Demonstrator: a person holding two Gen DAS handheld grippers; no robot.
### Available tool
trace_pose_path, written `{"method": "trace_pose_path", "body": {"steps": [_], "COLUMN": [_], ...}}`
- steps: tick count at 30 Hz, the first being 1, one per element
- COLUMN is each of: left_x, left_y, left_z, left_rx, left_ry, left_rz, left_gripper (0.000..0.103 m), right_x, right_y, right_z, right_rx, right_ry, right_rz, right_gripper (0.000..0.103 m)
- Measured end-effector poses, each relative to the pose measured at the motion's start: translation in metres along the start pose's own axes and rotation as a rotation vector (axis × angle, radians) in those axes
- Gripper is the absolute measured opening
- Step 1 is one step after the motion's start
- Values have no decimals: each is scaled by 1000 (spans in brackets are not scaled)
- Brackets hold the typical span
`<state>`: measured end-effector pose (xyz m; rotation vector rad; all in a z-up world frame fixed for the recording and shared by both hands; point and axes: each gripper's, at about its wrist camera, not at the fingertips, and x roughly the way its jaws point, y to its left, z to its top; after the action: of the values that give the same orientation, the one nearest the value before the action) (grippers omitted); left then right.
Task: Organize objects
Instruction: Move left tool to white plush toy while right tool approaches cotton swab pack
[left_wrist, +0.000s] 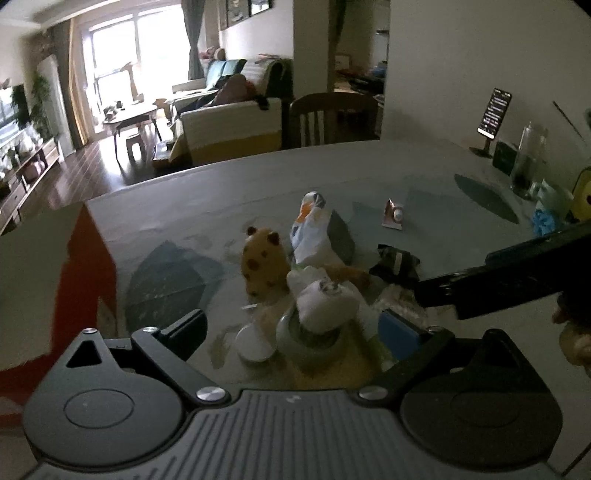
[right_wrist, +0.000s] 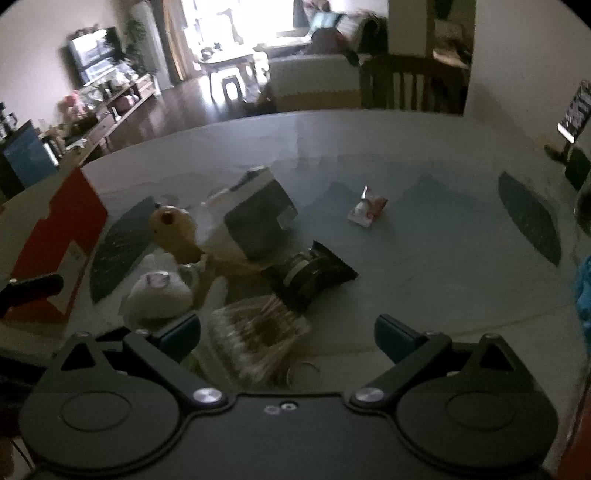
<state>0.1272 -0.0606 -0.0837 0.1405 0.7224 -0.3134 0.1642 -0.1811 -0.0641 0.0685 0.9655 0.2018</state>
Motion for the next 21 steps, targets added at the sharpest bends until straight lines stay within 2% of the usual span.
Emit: {"method": "trace_pose_path", "body": {"steps": [3, 11, 19, 21], "left_x": [13, 31, 43, 44], "left_y": [-1, -4, -8, -7], "left_z": [4, 8, 9, 9], "left_rx": [2, 13, 31, 28], "left_ry": [3, 8, 16, 15], "left_rz": [-11, -44, -63, -74], "left_gripper": [94, 86, 75, 69], "right_x": [13, 43, 59, 61], "right_y": [-5, -19, -20, -21], "right_z": [7, 16, 14, 14], "right_rx": [78, 285, 391, 415], "right_ry": [45, 163, 254, 262], "right_rz": [9, 34, 42, 58], "right_gripper": [100, 99, 99, 98]}}
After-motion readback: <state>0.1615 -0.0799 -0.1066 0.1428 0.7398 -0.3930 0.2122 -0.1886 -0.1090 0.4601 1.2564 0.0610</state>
